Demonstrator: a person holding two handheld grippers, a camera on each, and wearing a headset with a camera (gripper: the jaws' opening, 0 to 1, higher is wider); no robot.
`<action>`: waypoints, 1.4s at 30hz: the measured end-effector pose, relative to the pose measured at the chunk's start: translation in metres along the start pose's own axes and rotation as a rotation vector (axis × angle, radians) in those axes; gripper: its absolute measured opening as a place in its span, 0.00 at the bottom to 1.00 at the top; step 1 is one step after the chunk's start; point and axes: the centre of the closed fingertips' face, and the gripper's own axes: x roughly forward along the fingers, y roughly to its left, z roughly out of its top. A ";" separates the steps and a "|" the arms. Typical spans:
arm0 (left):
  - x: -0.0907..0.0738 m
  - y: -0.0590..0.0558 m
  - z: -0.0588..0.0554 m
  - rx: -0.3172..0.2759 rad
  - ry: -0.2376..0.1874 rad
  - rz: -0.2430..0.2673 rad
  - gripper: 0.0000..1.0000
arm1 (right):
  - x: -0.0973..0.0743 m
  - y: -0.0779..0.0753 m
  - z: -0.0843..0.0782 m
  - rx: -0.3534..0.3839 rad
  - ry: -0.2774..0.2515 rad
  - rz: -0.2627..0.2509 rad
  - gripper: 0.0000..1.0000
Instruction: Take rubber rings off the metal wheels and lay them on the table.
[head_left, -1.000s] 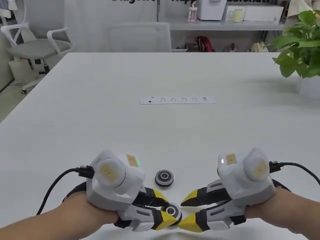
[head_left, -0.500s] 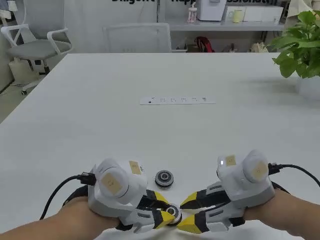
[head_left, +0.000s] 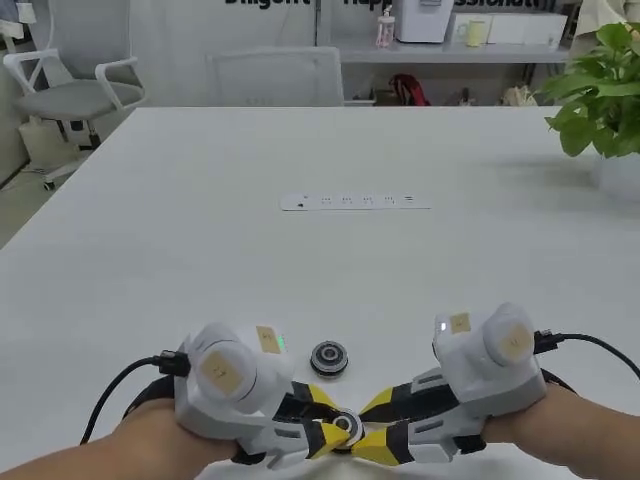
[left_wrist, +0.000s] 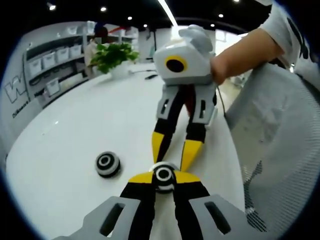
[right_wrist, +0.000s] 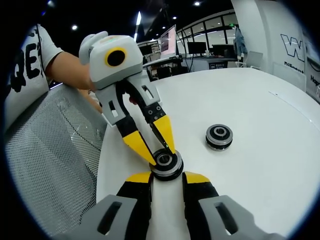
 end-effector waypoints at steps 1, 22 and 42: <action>0.001 0.001 0.000 0.000 0.000 0.000 0.14 | 0.000 0.000 0.000 -0.002 0.001 0.001 0.20; 0.001 0.001 -0.002 0.019 0.013 0.014 0.13 | -0.003 -0.004 -0.004 -0.011 0.029 -0.010 0.01; 0.003 -0.001 -0.003 0.042 0.030 0.018 0.13 | -0.014 -0.007 0.002 0.319 -0.068 0.019 0.00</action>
